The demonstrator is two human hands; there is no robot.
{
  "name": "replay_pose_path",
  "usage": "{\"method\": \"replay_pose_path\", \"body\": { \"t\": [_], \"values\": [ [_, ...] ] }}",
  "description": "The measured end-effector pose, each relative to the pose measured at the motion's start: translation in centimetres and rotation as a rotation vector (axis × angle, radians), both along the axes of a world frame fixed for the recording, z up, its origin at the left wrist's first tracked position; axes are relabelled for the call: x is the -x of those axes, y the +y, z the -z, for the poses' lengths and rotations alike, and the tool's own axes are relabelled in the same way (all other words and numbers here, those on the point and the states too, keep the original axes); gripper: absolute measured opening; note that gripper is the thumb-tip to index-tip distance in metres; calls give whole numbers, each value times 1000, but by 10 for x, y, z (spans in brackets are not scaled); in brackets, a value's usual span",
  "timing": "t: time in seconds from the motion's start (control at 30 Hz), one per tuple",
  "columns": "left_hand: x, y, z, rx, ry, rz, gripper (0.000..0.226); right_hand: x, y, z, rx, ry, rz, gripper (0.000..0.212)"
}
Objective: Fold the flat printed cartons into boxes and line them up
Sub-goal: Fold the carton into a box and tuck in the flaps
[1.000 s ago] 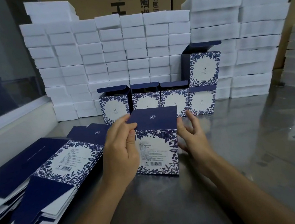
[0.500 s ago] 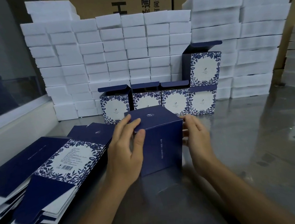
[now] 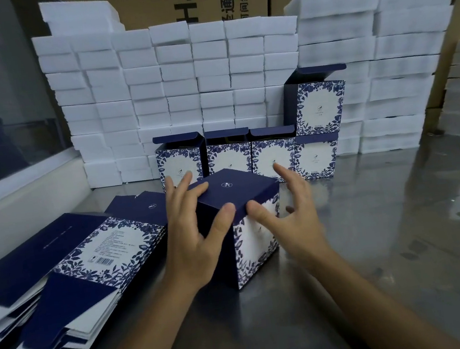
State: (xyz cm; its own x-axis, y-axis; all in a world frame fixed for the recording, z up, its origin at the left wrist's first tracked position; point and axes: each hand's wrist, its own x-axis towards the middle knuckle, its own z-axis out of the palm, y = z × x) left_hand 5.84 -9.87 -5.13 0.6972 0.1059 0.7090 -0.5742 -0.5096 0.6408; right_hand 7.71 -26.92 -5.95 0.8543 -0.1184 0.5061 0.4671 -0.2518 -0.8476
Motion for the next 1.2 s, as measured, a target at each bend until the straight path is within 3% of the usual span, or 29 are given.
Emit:
{"method": "replay_pose_path", "body": {
  "t": [0.1,0.23,0.57,1.2],
  "values": [
    [-1,-2,1,-66,4,68,68,6,9,-2,147,-153,78,63],
    [-2,-7,2,-95,-33,105,43,9,20,-3,309,-373,151,35],
    [-5,-12,5,-119,-215,-34,30,13,28,-10,411,-449,285,12],
    [-8,-10,1,-64,-183,-80,30,3,27,-1,273,-461,307,13]
  ]
}}
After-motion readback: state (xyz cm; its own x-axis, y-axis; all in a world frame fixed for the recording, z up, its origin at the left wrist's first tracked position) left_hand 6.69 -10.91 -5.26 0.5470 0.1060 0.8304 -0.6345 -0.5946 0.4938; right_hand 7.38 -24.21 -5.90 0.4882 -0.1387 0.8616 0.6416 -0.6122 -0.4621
